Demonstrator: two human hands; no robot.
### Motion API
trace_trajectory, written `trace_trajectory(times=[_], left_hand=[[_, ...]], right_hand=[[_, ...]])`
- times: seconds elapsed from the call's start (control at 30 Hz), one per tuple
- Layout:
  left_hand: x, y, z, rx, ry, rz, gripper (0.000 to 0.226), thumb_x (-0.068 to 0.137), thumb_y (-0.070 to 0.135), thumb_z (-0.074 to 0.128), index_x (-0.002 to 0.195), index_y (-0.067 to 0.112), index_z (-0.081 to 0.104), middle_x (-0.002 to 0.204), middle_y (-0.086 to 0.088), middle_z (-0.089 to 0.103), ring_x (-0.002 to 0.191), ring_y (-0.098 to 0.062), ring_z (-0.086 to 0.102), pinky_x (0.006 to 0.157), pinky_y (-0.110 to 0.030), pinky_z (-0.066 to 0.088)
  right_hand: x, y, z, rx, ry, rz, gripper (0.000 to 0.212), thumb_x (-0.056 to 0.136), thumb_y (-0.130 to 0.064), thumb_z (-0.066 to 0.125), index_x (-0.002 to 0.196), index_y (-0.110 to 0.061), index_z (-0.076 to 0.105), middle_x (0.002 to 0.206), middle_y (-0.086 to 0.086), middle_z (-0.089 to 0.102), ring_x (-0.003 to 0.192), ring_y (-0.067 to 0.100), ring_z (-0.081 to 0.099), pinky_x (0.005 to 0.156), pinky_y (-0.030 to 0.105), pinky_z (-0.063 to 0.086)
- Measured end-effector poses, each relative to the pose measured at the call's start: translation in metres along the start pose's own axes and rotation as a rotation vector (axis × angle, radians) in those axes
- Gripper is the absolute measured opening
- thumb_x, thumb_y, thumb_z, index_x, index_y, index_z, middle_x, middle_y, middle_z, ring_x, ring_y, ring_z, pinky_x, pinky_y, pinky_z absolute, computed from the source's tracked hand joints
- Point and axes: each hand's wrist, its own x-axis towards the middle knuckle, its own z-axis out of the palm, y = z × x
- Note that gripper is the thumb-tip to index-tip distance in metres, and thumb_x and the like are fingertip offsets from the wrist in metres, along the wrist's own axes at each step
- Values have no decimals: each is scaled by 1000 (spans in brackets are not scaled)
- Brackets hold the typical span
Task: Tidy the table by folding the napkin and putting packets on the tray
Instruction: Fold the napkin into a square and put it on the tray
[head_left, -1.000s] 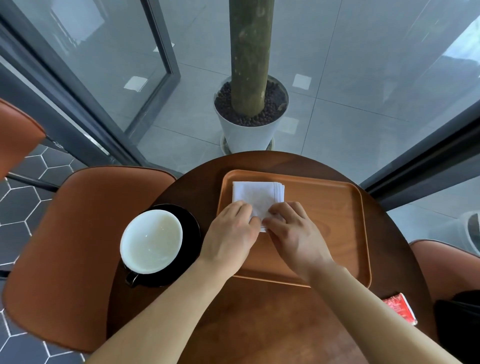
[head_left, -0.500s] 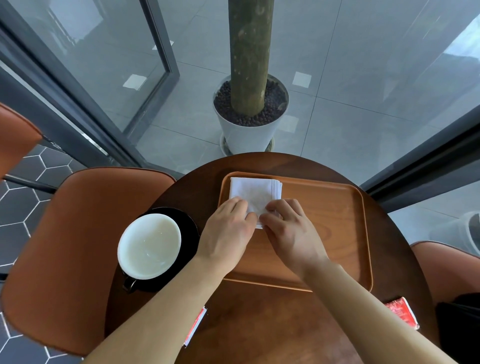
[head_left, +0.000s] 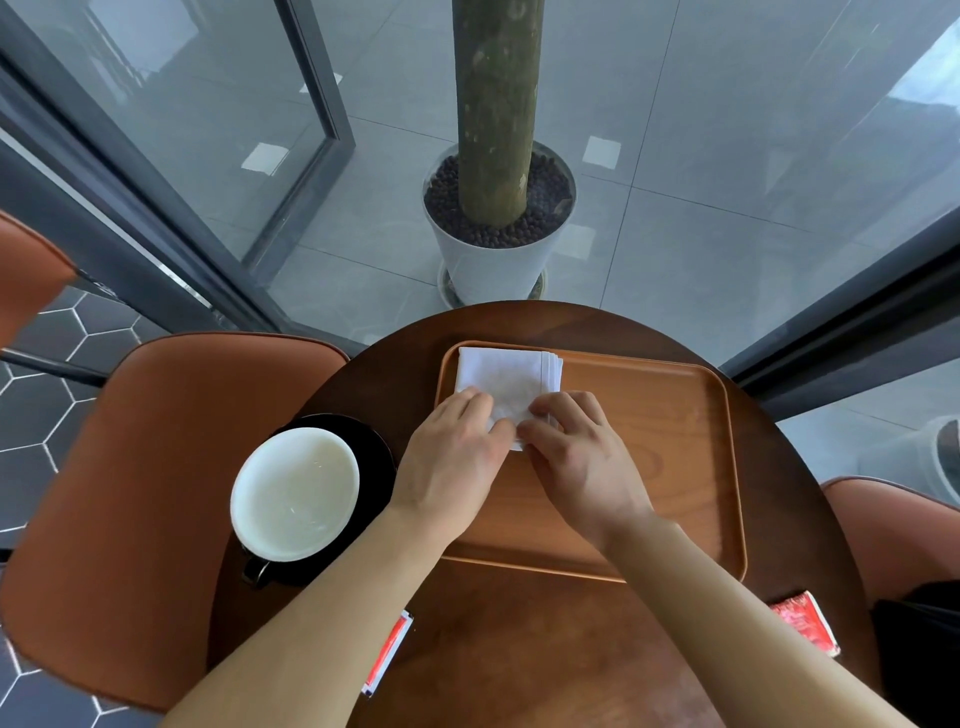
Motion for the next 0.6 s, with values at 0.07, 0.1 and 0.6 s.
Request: trace_trajectory(times=[0.07, 0.1, 0.6], left_hand=[[0, 0, 0, -8, 3, -1, 22, 70, 7, 87, 89, 6, 75, 96, -16, 70, 98, -32, 71, 78, -40, 62], [0, 0, 0, -12, 3, -2, 22, 70, 7, 87, 89, 6, 75, 96, -16, 70, 98, -32, 71, 78, -40, 62], [-2, 0, 11, 6, 59, 8, 22, 78, 9, 79, 99, 8, 72, 103, -14, 67, 108, -32, 65, 106, -48, 48]], right_hand=[[0, 0, 0, 5, -1, 3, 8, 92, -7, 66, 95, -8, 73, 114, 10, 63, 106, 32, 53, 63, 47, 56], [0, 0, 0, 4, -2, 3, 8, 92, -7, 66, 95, -8, 73, 114, 10, 63, 106, 32, 53, 63, 47, 56], [1, -3, -4, -30, -23, 3, 12, 93, -9, 63, 99, -11, 73, 116, 8, 62, 109, 30, 51, 70, 43, 56]])
